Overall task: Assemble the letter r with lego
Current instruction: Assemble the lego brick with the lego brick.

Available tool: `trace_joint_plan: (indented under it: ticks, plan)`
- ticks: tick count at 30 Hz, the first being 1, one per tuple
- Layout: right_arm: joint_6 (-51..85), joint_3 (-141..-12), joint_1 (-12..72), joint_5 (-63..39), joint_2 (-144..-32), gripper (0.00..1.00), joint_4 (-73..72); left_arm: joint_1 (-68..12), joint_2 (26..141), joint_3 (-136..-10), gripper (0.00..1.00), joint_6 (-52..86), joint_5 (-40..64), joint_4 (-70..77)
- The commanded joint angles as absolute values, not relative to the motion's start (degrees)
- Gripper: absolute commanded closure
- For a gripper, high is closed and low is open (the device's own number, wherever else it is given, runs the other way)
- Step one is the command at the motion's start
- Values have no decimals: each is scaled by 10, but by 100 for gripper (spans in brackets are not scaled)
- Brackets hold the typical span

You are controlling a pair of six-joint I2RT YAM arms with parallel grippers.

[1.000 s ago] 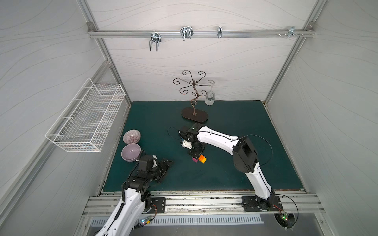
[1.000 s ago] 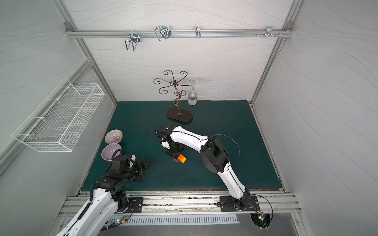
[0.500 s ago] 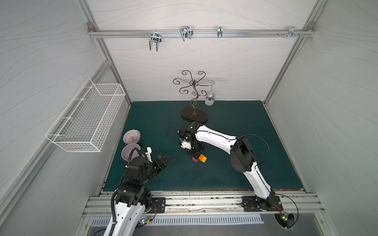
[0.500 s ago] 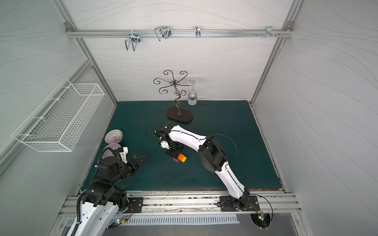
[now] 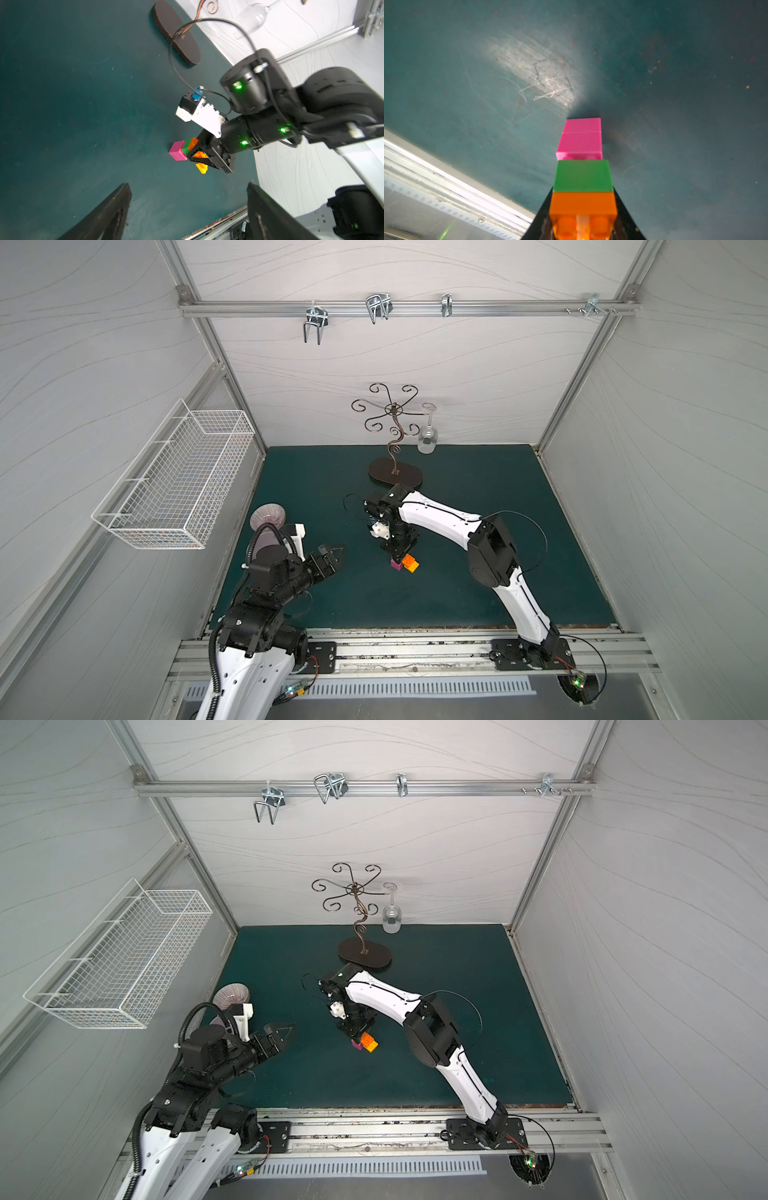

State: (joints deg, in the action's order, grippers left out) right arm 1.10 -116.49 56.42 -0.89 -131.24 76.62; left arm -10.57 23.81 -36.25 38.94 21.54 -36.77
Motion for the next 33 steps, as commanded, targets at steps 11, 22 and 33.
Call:
trace_joint_plan:
  ticks: [11, 22, 33]
  plan:
    - [13, -1075, 603, 93, -1337, 94, 726, -107, 204, -391, 8, 325, 189, -391]
    - [-12, -1110, 591, 78, -1325, 73, 731, -108, 205, -391, 7, 326, 193, -392]
    - [-54, -1150, 575, 25, -1364, 57, 775, -108, 209, -389, 7, 330, 199, -391]
